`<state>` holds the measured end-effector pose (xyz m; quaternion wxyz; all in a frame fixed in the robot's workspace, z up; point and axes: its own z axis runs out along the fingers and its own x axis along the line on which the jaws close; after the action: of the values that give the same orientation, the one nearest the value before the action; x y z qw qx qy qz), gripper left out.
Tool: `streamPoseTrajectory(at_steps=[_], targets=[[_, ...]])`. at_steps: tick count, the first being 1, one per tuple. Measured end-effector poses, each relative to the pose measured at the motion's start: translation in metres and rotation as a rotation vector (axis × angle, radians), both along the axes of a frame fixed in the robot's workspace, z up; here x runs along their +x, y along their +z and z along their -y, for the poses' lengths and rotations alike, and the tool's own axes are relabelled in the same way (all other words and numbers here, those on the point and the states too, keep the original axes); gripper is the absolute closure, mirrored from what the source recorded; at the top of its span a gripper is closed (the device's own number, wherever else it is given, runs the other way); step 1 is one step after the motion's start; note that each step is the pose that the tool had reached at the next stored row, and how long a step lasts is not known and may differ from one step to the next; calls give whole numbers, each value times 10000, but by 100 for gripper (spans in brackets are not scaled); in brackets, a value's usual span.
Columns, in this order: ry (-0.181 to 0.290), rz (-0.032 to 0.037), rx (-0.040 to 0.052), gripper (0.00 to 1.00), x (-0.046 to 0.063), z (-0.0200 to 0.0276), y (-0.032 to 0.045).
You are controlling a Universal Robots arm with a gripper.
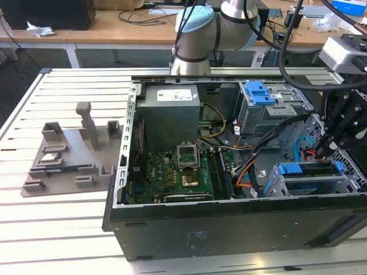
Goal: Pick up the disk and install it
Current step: 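Insert the second disk wire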
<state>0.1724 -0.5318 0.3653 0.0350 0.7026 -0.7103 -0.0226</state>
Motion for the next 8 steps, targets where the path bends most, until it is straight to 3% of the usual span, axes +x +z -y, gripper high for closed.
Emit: streamPoseTrajectory(at_steps=[8], targets=[[0, -1, 0, 84, 0, 10, -37]])
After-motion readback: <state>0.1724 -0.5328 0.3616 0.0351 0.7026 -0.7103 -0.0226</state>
